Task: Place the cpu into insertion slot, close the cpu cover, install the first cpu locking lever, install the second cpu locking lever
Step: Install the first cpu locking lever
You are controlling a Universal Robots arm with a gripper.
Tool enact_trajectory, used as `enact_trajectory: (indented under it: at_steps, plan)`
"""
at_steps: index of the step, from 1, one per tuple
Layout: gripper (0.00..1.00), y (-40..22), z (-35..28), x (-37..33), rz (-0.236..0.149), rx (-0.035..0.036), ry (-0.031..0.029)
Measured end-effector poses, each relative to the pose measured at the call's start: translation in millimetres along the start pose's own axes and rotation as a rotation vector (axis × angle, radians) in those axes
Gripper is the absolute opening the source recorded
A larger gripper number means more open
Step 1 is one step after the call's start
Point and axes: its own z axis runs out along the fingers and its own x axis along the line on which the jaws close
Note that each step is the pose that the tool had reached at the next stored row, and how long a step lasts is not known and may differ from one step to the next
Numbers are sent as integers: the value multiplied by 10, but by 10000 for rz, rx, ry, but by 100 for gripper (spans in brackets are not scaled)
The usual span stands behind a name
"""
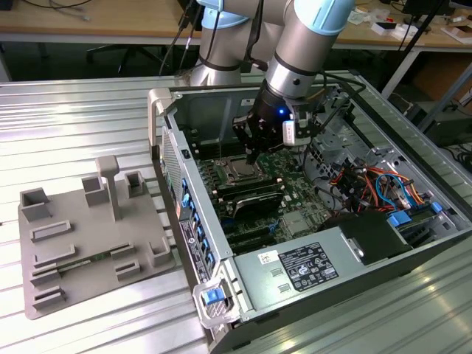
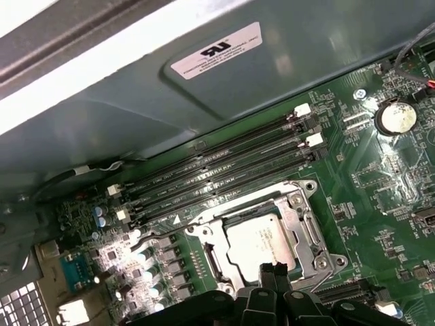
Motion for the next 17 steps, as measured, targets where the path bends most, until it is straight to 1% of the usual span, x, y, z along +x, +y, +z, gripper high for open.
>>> enact_trajectory:
  at_steps: [11, 14, 15, 17]
  plan:
    - [11, 0, 0, 0, -657, 53, -26]
    - [11, 0, 0, 0, -890, 70, -34]
    - [11, 0, 0, 0, -980, 77, -37]
    - [11, 0, 0, 0, -1450, 101, -51]
